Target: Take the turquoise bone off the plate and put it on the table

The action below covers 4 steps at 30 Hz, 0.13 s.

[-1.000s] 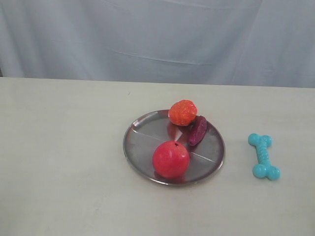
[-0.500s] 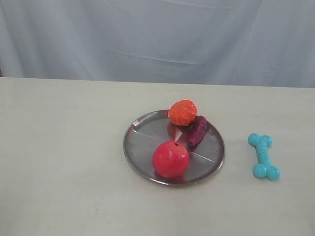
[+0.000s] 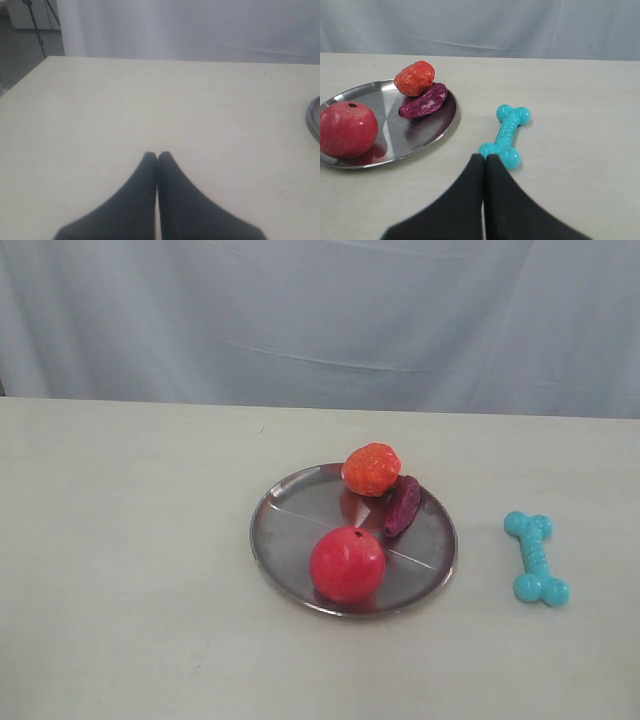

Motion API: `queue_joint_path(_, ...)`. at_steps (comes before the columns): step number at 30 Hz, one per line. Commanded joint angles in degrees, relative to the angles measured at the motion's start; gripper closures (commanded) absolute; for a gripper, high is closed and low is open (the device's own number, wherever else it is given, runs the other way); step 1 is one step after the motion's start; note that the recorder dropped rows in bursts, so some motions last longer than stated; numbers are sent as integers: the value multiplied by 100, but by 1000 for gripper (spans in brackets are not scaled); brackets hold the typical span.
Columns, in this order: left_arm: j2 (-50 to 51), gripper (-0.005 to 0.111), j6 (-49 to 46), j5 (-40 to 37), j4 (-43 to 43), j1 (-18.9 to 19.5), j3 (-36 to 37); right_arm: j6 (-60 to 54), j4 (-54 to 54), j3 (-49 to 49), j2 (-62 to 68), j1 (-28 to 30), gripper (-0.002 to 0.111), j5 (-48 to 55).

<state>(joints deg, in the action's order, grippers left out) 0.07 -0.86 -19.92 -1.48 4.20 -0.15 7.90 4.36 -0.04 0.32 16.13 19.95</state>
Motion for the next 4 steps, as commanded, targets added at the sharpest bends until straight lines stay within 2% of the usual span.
queue_joint_path(1, -7, 107, 24, 31, 2, 26, 15, -31, 23, 4, -32, 36, 108, -25)
queue_joint_path(4, -7, 107, 24, 31, 2, 26, 15, -31, 23, 4, -32, 36, 108, -25)
